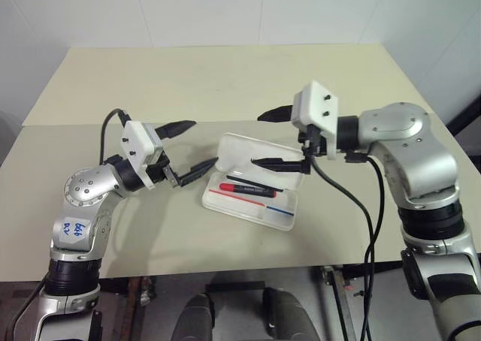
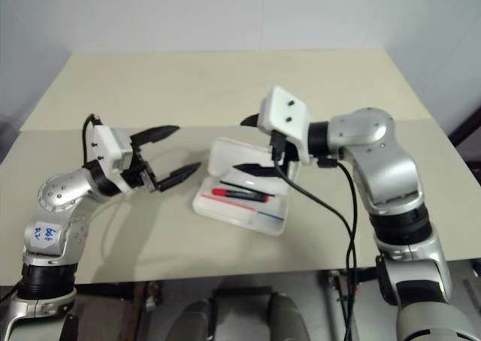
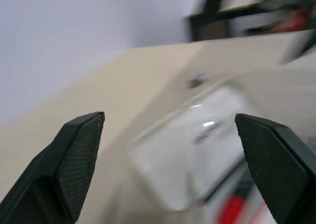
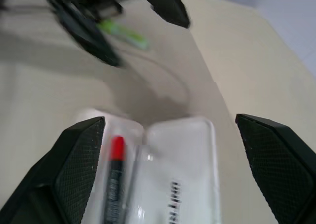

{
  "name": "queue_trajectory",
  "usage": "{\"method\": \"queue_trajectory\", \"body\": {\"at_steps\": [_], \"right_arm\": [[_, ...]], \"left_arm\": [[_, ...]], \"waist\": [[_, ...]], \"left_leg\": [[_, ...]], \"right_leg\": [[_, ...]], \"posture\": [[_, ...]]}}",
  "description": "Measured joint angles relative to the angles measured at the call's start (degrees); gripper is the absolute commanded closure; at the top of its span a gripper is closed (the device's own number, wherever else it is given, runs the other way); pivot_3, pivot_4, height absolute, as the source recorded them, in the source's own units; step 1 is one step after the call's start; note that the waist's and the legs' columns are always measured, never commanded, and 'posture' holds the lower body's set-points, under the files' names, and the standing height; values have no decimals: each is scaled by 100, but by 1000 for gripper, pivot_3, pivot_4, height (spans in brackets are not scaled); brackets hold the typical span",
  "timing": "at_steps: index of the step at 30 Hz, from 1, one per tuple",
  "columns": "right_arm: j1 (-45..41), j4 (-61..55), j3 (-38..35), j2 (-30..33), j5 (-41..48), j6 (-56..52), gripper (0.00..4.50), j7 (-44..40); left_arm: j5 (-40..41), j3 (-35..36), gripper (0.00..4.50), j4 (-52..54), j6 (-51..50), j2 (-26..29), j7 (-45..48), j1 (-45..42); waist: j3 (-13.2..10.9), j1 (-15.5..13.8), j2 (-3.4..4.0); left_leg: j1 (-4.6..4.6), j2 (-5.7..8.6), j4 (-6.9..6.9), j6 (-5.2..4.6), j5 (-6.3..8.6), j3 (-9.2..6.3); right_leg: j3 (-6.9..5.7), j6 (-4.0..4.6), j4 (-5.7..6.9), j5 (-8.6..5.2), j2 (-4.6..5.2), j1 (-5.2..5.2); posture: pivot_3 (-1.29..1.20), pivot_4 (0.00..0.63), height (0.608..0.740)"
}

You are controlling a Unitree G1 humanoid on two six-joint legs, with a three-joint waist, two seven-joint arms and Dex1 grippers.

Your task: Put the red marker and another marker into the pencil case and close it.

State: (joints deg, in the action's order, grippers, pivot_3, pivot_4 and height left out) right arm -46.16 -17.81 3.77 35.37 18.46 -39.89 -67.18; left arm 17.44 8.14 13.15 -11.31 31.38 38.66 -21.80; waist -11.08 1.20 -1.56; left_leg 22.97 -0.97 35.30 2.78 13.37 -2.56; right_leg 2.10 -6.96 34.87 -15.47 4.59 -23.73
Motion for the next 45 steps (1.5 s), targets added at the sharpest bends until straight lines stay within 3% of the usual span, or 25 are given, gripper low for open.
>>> {"method": "queue_trajectory", "body": {"at_steps": [4, 12, 16, 22, 26, 30, 33, 38, 45], "right_arm": [[290, -136, -305, 237, 730, -351, 19, -130], [404, 201, -7, 349, 707, 92, 19, -126], [382, 469, 139, 349, 622, 351, 19, -165], [362, 712, 345, 331, 553, 621, 19, -249], [363, 767, 492, 316, 521, 708, 19, -253], [362, 837, 504, 275, 484, 758, 19, -253], [362, 895, 505, 267, 459, 790, 19, -252], [363, 896, 505, 268, 446, 845, 19, -252], [411, 842, 489, 341, 527, 711, 19, -253]], "left_arm": [[-959, 160, 0, 13, -162, -262, -1441, 42], [-2607, 199, 0, 436, -1698, -815, -3542, 361], [-3212, 143, 0, 596, -2458, -944, -4014, 483], [-3729, 23, 0, 1157, -3227, -792, -3958, 941], [-3524, 301, 0, 1312, -3442, -881, -3629, 1440], [-2951, 1075, 0, 1334, -3661, -1292, -3463, 1440], [-2383, 1575, 0, 1287, -3603, -1289, -3134, 1397], [-1658, 2023, 0, 984, -3359, -781, -2510, 1301], [-1003, 2080, 0, 373, -3304, -285, -1854, 1284]], "waist": [[0, 22, 0], [0, 28, -1], [-1, 21, -3], [-1, 41, -3], [-1, 28, -3], [-2, 2, -4], [-2, 5, -4], [-2, 23, -4], [-2, 30, -5]], "left_leg": [[1, 2, 4, -1, 0, 4], [-6, 3, 8, -2, -1, 5], [-3, 3, 10, -1, -1, 4], [-5, 2, 6, 0, 0, 5], [-4, 1, 7, 1, 0, 3], [-3, 2, 11, 1, 0, 2], [-3, 2, 13, 2, 0, 2], [-3, 1, 12, 2, 0, 3], [-3, 1, 11, 2, 1, 5]], "right_leg": [[4, -8, -2, 5, 1, 0], [6, -8, 12, 5, -2, 1], [6, -8, 11, 6, -2, 0], [8, -4, 11, 3, -2, -2], [6, 1, 9, 1, -1, -2], [4, 11, 5, 0, 0, 0], [4, 14, 6, -2, 0, 0], [3, 16, 2, -3, 1, 0], [3, 17, 2, -3, 2, 0]], "posture": [[0, 150, 740], [0, 150, 740], [0, 150, 740], [0, 150, 740], [0, 150, 740], [0, 150, 740], [0, 150, 740], [0, 150, 740], [0, 150, 740]]}}
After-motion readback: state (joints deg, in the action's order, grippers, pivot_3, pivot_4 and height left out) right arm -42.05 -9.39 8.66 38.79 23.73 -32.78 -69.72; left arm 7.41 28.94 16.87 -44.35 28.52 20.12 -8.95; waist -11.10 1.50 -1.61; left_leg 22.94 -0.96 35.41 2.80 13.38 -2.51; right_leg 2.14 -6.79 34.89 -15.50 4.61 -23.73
